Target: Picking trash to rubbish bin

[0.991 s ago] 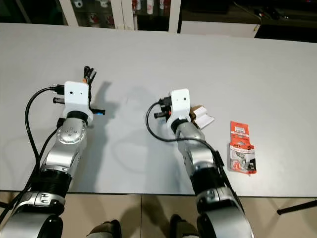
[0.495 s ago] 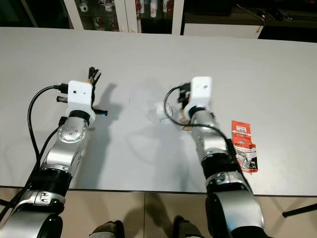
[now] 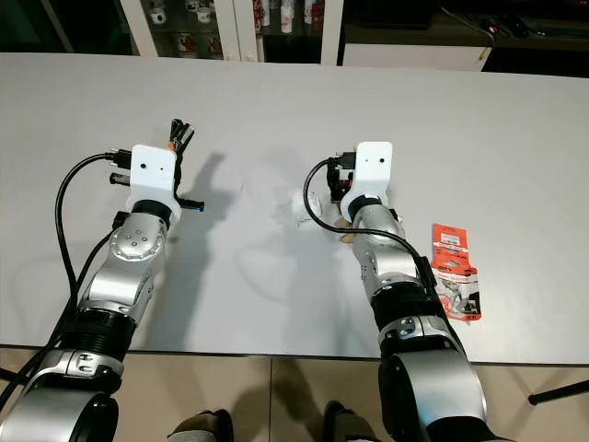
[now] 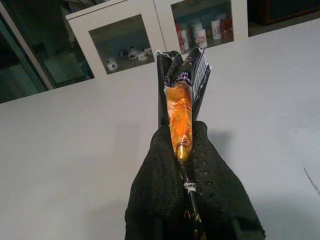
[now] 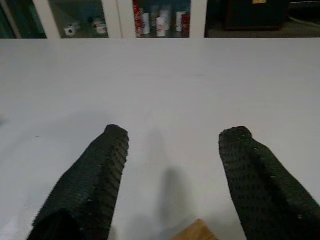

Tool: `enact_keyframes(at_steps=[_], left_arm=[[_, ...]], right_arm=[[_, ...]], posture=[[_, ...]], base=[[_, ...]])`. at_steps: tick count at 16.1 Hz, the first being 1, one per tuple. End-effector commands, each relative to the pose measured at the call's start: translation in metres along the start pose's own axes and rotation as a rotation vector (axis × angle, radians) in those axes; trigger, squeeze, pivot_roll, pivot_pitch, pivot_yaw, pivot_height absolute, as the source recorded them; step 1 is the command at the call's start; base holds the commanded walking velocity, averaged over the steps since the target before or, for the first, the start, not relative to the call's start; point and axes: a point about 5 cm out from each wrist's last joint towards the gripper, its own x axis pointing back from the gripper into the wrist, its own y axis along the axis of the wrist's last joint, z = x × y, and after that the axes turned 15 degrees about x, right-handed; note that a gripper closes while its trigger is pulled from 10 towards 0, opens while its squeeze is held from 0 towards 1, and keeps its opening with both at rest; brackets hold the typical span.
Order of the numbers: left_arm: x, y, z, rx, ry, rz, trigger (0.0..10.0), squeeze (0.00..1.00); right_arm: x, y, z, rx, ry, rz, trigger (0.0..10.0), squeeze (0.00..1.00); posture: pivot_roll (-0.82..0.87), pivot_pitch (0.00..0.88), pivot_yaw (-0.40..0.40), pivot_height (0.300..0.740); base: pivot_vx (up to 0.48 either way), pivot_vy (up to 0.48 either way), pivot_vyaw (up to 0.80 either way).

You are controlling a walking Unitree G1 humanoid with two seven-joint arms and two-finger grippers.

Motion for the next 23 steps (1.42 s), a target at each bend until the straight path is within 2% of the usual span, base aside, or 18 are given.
enact_keyframes(at_steps=[1,4,9,10,19,23], left_arm=[[0.001,0.0,-0.001,-0.011,-0.012,0.006,10.0,0.0],[0.001,0.0,-0.001,-0.009,-0.011,0.006,10.0,0.0],[0.002,-0.002,-0.001,-0.008,-0.01,0.01,10.0,0.0],[0.003,-0.002,0.0,-0.012,-0.011,0.013,10.0,0.0],[0.007,-0.003,-0.003,-0.015,-0.023,0.015,10.0,0.0],[0.01,-0.003,-0.004,-0.019,-0.028,0.023,10.0,0.0]], right_arm=[[-0.002,0.003,0.003,-0.012,0.01,-0.011,10.0,1.0],[-0.003,0.007,0.01,-0.033,0.034,-0.025,10.0,1.0],[-0.003,0.009,0.031,-0.022,0.12,-0.038,10.0,0.99],[-0.002,0.005,0.037,-0.014,0.152,-0.021,10.0,0.0],[0.007,-0.022,0.069,-0.001,0.251,0.083,10.0,0.0],[0.016,-0.044,0.078,0.004,0.285,0.158,10.0,0.0]], posture=[[-0.01,0.117,0.007,0.74],[-0.01,0.118,0.006,0.74],[0.0,0.124,0.004,0.74],[0.0,0.126,0.005,0.74],[0.02,0.141,-0.003,0.74],[0.03,0.153,-0.005,0.74]], base=[[0.0,0.0,0.0],[0.0,0.0,0.0],[0.0,0.0,0.0],[0.0,0.0,0.0],[0.0,0.0,0.0],[0.0,0.0,0.0]])
